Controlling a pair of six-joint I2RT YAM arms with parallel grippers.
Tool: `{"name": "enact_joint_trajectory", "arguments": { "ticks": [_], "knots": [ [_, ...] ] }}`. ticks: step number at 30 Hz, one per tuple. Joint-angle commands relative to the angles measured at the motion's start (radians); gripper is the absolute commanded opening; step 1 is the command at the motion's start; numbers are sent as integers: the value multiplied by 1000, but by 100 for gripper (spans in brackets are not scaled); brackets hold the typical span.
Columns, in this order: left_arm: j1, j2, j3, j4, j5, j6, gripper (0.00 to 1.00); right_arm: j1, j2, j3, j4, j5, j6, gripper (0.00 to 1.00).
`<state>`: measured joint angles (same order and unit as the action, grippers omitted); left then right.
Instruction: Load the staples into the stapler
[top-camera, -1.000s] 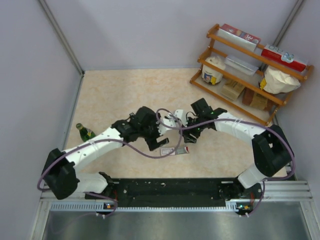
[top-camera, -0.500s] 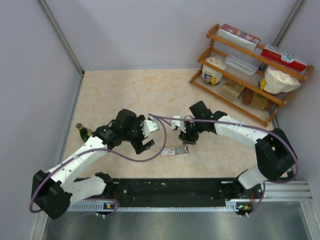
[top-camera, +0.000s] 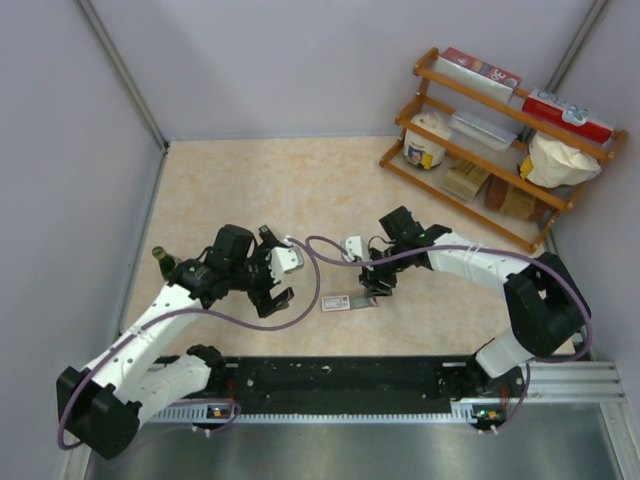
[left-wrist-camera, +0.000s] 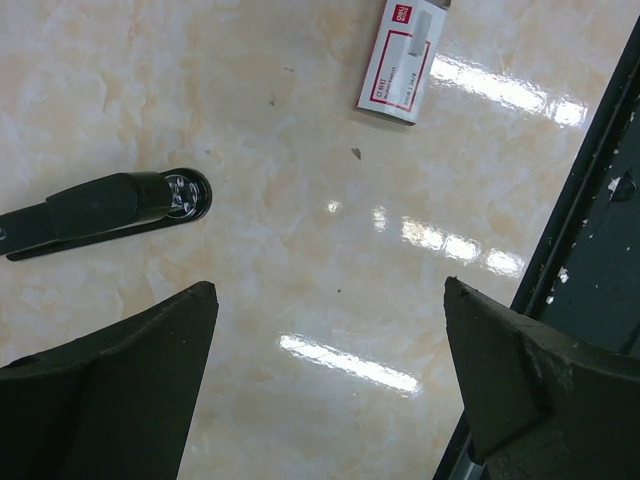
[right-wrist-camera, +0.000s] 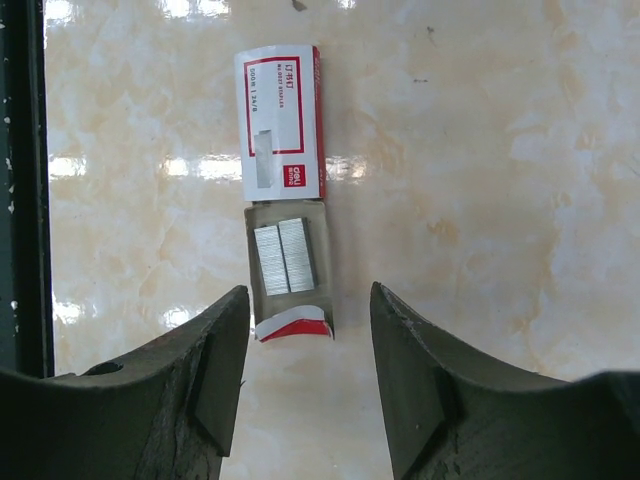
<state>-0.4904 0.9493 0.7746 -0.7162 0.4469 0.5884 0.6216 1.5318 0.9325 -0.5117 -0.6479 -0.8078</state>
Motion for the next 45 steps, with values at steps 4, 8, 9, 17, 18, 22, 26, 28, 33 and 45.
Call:
{"name": "enact_joint_trajectory", "arguments": {
  "ticks": [4,8,9,17,18,22,26,28,33,45],
  "knots": [
    [41,-4,5,11,35,8,99,-5,-33,-34,67,-27,-25,51],
    [44,-56,-8,-57,88,88,99,-16,-21,11,84,-16,77,53],
    [42,-70,-11,-60,99,96,99,-22,-16,23,84,-21,105,54],
    [42,-38,-3,-33,58,64,99,-43,1,66,85,-35,188,54],
    [47,-40,-3,-8,27,38,99,-40,-5,45,85,-42,156,53],
    [79,-53,-11,89,-60,-62,99,-20,-35,-27,85,-23,15,51],
    [142,-40,-5,106,-53,-85,99,-2,-30,-35,85,27,-27,50],
    [182,-20,3,106,-47,-96,99,10,-24,-41,84,44,-45,50],
    [271,35,28,115,-45,-128,99,53,-18,-60,82,83,-100,49],
    [305,52,17,129,-56,-139,99,109,-9,-84,79,131,-163,38]
  ]
}}
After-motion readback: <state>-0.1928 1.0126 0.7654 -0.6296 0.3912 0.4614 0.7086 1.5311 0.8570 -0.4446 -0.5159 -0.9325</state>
